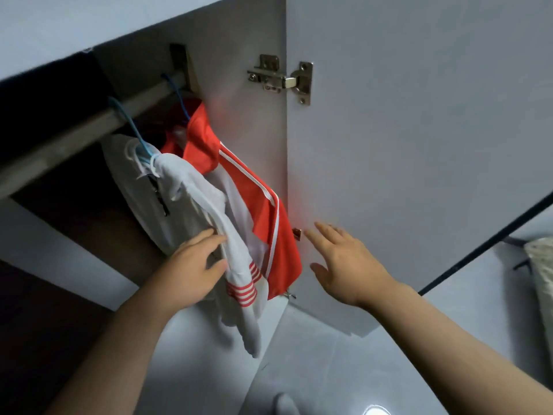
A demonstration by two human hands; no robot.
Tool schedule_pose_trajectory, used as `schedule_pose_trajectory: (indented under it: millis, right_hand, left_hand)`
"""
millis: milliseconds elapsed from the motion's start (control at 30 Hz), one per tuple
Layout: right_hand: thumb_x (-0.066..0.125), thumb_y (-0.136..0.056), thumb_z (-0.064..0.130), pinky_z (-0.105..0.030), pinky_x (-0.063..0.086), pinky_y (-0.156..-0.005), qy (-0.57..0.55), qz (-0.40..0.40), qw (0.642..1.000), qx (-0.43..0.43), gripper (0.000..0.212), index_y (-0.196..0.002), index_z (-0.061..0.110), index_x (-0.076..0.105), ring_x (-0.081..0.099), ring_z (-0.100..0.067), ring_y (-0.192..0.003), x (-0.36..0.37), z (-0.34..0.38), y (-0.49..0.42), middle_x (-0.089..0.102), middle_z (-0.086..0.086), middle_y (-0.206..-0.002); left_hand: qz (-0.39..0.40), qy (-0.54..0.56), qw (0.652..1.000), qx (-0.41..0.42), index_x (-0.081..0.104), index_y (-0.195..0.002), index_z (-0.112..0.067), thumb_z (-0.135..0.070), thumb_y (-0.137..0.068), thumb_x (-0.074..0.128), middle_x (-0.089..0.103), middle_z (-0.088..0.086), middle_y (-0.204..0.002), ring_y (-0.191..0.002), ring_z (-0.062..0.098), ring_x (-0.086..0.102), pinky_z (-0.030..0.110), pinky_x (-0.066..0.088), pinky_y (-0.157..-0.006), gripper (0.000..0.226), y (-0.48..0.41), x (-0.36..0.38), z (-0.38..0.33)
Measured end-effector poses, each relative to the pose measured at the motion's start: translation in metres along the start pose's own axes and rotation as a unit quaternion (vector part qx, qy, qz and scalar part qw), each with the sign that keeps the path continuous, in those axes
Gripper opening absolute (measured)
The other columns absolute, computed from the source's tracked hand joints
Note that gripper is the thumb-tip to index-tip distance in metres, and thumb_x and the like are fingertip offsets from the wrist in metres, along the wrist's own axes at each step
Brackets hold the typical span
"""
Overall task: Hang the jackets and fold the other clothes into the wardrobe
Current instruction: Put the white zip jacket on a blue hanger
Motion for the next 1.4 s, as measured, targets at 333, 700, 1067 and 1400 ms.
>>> schedule_pose_trajectory:
  millis: [333,700,1067,1400]
  right_hand:
    - [0.051,-0.093,0.047,-0.041,0.015,-0.123,-0.017,-0.045,0.988,0.148,0.076,-0.157,0.031,0.014,0.004,-0.025,-0.152,-0.03,-0.108,0.149,0.006,-0.003,-0.166]
    - [0.046,-0.095,0.049,-0.038,0.01,-0.122,-0.034,-0.122,0.938,0.322,0.071,-0.156,0.034,0.011,0.001,-0.023,-0.153,-0.058,-0.208,0.396,0.003,-0.001,-0.166]
    - [0.042,-0.092,0.049,-0.029,0.002,-0.122,-0.006,-0.194,0.856,0.479,0.072,-0.156,0.031,0.016,0.008,-0.02,-0.151,-0.083,-0.279,0.561,0.007,-0.002,-0.165]
    - [0.045,-0.097,0.045,-0.031,0.005,-0.122,-0.02,-0.208,0.776,0.595,0.068,-0.156,0.033,0.012,0.004,-0.019,-0.152,-0.114,-0.384,0.594,0.003,0.001,-0.166]
  left_hand:
    - [0.018,-0.069,0.997,0.029,0.045,-0.144,-0.025,-0.032,-0.093,0.061,0.013,0.005,-0.164,-0.143,0.024,0.033,0.034,0.029,-0.112,0.054,0.005,0.068,-0.106]
    - [0.141,-0.022,0.961,0.237,0.041,-0.146,-0.027,-0.033,-0.097,0.057,0.013,-0.004,-0.163,-0.149,0.009,0.013,0.024,0.014,-0.117,0.052,0.071,0.186,-0.328]
    - [0.235,-0.041,0.883,0.404,0.031,-0.146,-0.043,-0.049,-0.098,0.047,0.004,-0.017,-0.162,-0.149,0.001,0.004,0.027,0.014,-0.119,0.051,0.103,0.274,-0.518]
    - [0.272,-0.032,0.827,0.491,0.032,-0.147,-0.036,-0.044,-0.098,0.05,0.007,-0.008,-0.164,-0.149,0.004,0.006,0.021,0.008,-0.117,0.053,0.031,0.366,-0.658]
Point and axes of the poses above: each hand's wrist, its own y-axis away from the middle knuckle, its own x-axis out of the palm, z = x × y, the point moved 2 cm from there along -y, towards the middle knuckle
